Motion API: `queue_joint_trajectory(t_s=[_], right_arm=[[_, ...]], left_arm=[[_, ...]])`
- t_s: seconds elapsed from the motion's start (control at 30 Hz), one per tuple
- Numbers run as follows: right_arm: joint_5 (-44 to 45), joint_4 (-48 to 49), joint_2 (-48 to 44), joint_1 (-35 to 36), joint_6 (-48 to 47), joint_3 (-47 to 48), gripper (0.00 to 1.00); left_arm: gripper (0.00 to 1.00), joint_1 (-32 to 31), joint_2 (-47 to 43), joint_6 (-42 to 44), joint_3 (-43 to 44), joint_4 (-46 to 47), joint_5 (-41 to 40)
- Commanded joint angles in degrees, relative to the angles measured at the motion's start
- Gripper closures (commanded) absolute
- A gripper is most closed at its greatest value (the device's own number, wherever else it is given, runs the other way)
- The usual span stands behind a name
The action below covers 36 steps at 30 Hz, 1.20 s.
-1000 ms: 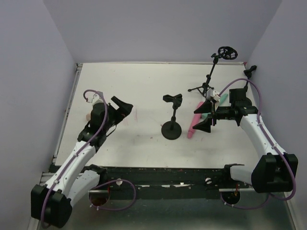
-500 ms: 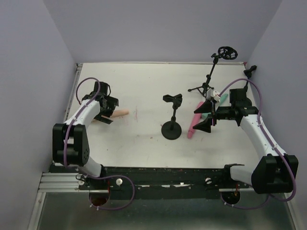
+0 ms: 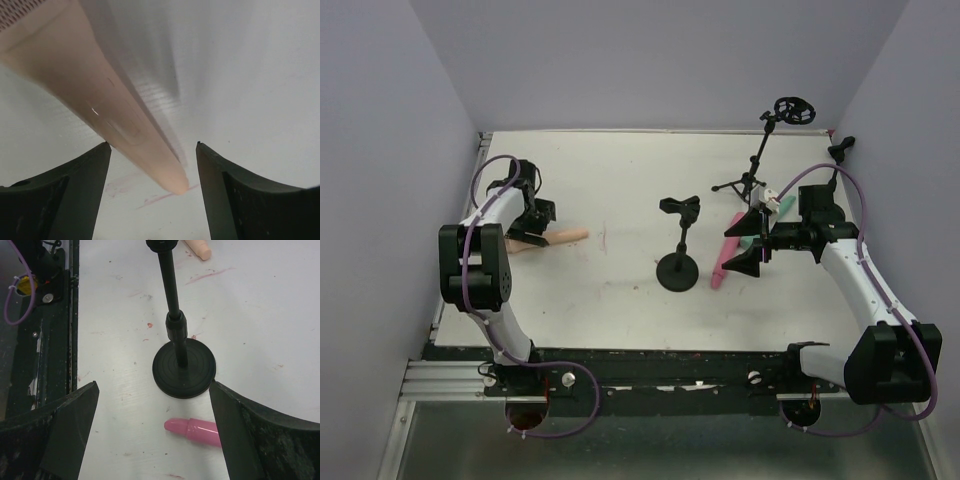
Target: Attach the microphones to the stand
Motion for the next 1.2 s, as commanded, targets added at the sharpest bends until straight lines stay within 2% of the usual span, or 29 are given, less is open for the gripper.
queue_joint_trajectory(t_s=[0.0,0.2,0.43,0.67,0.93,1.17], right_arm=[[0.3,-0.8,-0.5,0.0,-0.9,-0.1,0.00],[0.4,-1.2,-0.9,0.0,-1.2,0.1,0.00],[-0.3,-2.1,-2.0,-0.1,-1.8,0.2,0.00],[-0.6,-3.4,-2.8,0.0,-3.1,0.9,0.00],[-1.2,-5.4,-3.2,0.0,-4.8,1.5,0.00],[-1.5,-6.4,-3.5,-0.1,-5.6,2.0,0.00]], left_arm=[[0.25,1.5,2.3,-1.2,1.5,-3.9,-0.1],[0.34,2.1,3.4,-1.2,4.0,-8.0,-2.0],[0.46,2.8,7.7,0.2,8.6,-13.3,-0.5],[0.46,2.9,6.4,3.7,6.9,-11.2,-0.6],[0.44,3.4,1.5,10.2,0.0,-6.0,-3.3],[0.64,3.5,-2.3,21.8,-5.0,-2.5,-3.4]])
